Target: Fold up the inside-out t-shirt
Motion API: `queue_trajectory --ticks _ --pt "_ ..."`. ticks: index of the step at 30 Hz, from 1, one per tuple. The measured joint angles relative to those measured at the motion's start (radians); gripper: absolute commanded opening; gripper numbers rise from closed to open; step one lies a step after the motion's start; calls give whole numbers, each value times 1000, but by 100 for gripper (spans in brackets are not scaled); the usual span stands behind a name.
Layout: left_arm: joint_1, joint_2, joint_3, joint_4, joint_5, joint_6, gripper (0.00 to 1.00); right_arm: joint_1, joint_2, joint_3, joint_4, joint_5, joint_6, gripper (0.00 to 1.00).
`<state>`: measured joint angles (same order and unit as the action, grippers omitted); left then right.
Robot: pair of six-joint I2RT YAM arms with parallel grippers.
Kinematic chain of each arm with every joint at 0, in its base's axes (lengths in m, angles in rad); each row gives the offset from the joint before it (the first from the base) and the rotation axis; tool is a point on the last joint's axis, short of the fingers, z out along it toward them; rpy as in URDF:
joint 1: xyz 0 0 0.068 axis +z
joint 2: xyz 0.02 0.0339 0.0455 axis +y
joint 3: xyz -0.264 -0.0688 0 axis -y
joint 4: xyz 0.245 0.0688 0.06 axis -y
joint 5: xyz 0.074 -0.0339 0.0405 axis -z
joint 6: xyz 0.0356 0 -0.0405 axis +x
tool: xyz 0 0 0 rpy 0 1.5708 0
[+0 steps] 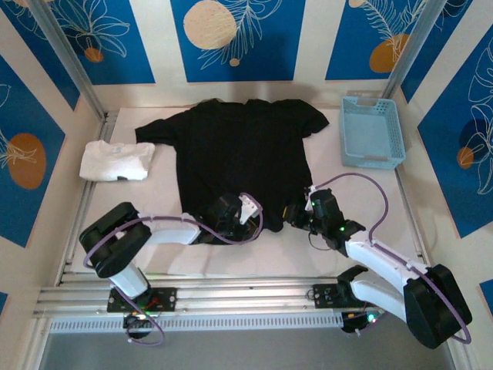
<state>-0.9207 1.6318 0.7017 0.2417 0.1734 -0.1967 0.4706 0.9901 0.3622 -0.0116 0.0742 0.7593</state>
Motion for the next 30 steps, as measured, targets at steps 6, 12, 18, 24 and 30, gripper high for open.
queue_trajectory --ticks 6,12,18,24,30 --pt "0 -37 -2 -4 -16 -6 0 -2 -24 0 -4 -11 -11 34" --pt "5 -138 -19 -3 -16 -32 0 4 -99 0 -26 -30 -73 44" --pt "62 -232 -30 -2 52 -97 0 75 -164 0 -48 -37 -171 58" --pt "146 -277 -30 4 139 -177 0 189 -170 -2 -13 -17 -270 55" --pt "217 -341 -14 -49 186 -222 0 394 -57 -45 188 87 -472 52"
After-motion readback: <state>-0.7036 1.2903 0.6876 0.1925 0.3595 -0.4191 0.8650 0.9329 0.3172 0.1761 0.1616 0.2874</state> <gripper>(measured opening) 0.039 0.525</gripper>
